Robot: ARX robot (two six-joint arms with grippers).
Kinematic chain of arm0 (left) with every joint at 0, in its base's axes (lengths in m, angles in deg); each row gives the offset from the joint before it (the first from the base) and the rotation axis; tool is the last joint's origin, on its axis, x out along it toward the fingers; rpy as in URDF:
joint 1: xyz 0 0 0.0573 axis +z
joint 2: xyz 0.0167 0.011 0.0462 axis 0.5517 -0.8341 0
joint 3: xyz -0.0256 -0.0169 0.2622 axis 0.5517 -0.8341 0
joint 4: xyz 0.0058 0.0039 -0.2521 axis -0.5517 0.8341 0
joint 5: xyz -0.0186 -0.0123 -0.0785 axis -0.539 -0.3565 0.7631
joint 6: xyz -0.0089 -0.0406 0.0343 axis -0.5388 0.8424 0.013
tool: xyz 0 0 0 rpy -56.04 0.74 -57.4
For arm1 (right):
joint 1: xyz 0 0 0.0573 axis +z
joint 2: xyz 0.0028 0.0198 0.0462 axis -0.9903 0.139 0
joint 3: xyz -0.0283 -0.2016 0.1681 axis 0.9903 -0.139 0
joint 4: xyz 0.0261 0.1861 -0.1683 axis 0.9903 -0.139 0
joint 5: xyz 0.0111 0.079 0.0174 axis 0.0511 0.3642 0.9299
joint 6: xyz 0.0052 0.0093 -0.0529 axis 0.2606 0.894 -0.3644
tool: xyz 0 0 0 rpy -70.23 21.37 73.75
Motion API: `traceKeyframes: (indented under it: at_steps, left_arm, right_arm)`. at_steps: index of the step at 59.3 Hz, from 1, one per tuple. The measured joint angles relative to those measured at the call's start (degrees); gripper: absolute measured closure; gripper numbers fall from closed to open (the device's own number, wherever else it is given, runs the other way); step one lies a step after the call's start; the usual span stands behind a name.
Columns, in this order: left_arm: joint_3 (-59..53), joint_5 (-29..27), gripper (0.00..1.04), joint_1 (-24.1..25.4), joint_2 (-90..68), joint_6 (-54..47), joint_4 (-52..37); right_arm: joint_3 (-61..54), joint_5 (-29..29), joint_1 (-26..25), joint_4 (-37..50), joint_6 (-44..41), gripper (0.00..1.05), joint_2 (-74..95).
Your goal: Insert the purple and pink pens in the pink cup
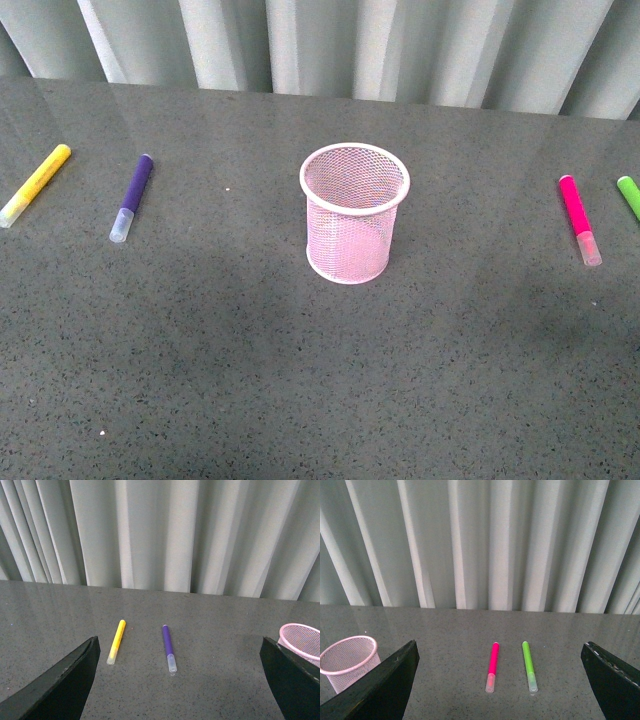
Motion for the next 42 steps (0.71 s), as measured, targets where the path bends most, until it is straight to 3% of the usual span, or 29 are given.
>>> traceKeyframes:
  at_steps: [42]
  left_arm:
    - [0.0,0.0,0.07,0.0,0.0,0.0,0.0]
  right_arm:
    - [0.0,0.0,0.0,0.0,0.0,0.07,0.0]
